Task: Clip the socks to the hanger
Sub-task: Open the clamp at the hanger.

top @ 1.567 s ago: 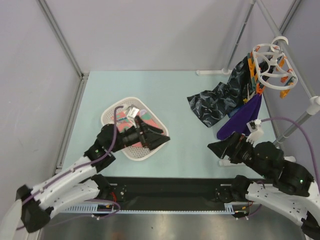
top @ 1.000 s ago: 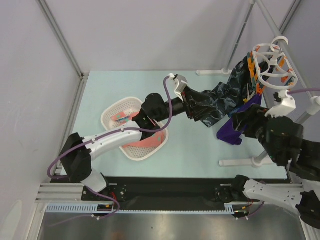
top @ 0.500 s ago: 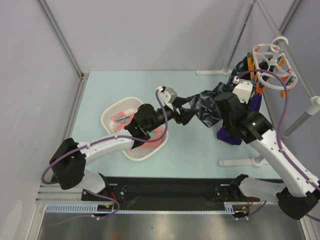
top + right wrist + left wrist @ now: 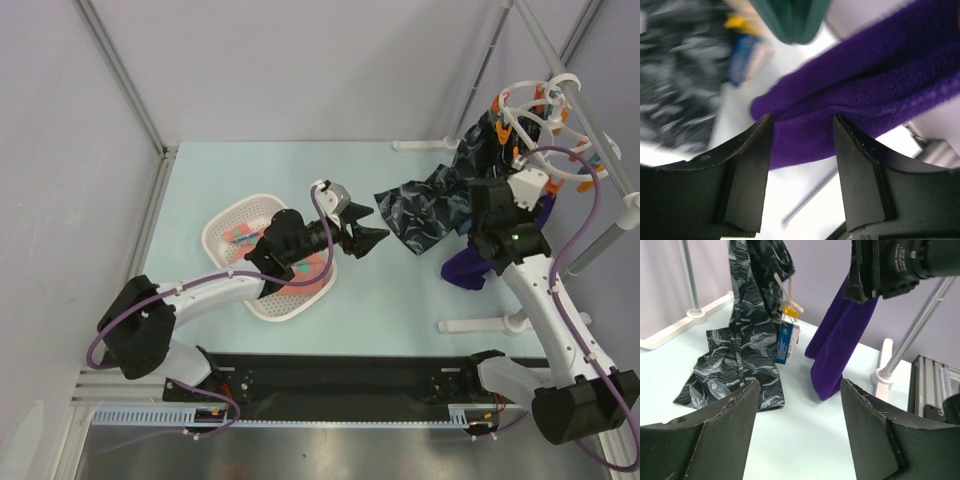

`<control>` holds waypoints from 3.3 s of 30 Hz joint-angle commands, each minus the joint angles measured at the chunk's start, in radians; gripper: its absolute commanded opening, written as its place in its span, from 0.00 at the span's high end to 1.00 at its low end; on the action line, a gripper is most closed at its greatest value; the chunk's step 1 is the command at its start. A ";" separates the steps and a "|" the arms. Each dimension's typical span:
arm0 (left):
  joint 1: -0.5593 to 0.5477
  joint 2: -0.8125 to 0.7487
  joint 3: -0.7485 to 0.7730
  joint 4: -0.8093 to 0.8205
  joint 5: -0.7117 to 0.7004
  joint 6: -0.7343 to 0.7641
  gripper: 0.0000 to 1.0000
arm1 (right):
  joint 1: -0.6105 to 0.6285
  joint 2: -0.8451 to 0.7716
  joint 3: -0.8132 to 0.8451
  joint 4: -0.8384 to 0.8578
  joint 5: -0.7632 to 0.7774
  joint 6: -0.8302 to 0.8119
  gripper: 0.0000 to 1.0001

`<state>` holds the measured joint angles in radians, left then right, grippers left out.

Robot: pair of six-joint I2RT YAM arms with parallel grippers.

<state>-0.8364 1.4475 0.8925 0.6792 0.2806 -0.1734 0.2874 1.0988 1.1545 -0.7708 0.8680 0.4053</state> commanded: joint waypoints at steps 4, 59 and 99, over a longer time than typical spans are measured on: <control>0.016 0.002 -0.018 0.095 0.084 0.000 0.28 | -0.163 -0.074 -0.042 0.157 0.084 -0.144 0.45; 0.057 -0.004 -0.055 0.154 0.167 -0.054 0.29 | 0.323 0.187 0.498 0.080 0.373 -0.227 0.39; 0.080 0.010 -0.066 0.174 0.190 -0.075 0.28 | 0.141 0.273 0.352 0.360 0.486 -0.290 0.43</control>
<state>-0.7666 1.4532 0.8322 0.7998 0.4496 -0.2367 0.4450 1.4029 1.5158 -0.5026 1.3350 0.1474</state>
